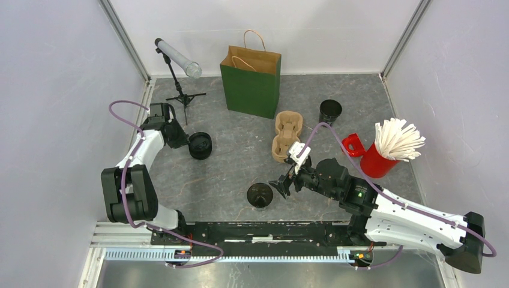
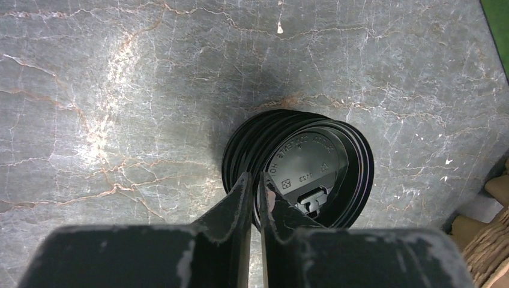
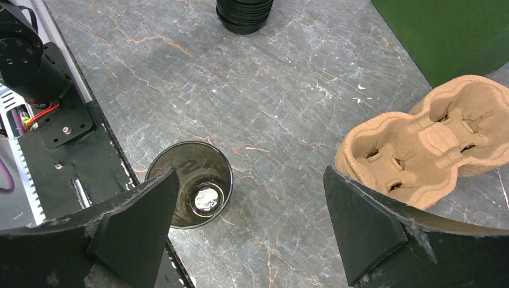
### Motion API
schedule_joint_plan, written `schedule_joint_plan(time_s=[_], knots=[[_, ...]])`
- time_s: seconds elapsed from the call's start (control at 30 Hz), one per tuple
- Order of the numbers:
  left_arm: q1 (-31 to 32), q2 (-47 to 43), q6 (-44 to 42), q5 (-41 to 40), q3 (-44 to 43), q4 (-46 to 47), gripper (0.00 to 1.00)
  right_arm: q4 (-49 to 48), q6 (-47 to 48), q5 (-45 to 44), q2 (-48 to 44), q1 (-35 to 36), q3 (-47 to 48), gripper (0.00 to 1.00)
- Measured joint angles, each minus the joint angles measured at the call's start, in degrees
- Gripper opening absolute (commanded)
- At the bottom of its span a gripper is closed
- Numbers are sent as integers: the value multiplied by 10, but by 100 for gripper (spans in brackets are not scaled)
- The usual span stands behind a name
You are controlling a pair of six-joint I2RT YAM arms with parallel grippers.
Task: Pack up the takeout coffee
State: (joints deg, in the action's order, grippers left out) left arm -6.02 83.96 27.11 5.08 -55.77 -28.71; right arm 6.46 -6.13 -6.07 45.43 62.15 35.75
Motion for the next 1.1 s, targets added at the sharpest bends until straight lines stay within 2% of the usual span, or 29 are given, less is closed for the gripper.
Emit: schedule_joint_plan(time_s=[0.17,0.7,0.8,1.0,1.1], knots=[[0,0,0,9,0,0,3,0,0,3,1,0,0,97],[0,-22,0,24,-6,-14,2,0,0,11,5,0,0,98],[0,-25,0,26,-7,-15,6,0,0,11,5,0,0,98],[0,-26,0,26,-7,-16,5,0,0,14,8,0,0,98],[0,-26,0,26,-7,-16,15,0,0,14,9,0,0,98]])
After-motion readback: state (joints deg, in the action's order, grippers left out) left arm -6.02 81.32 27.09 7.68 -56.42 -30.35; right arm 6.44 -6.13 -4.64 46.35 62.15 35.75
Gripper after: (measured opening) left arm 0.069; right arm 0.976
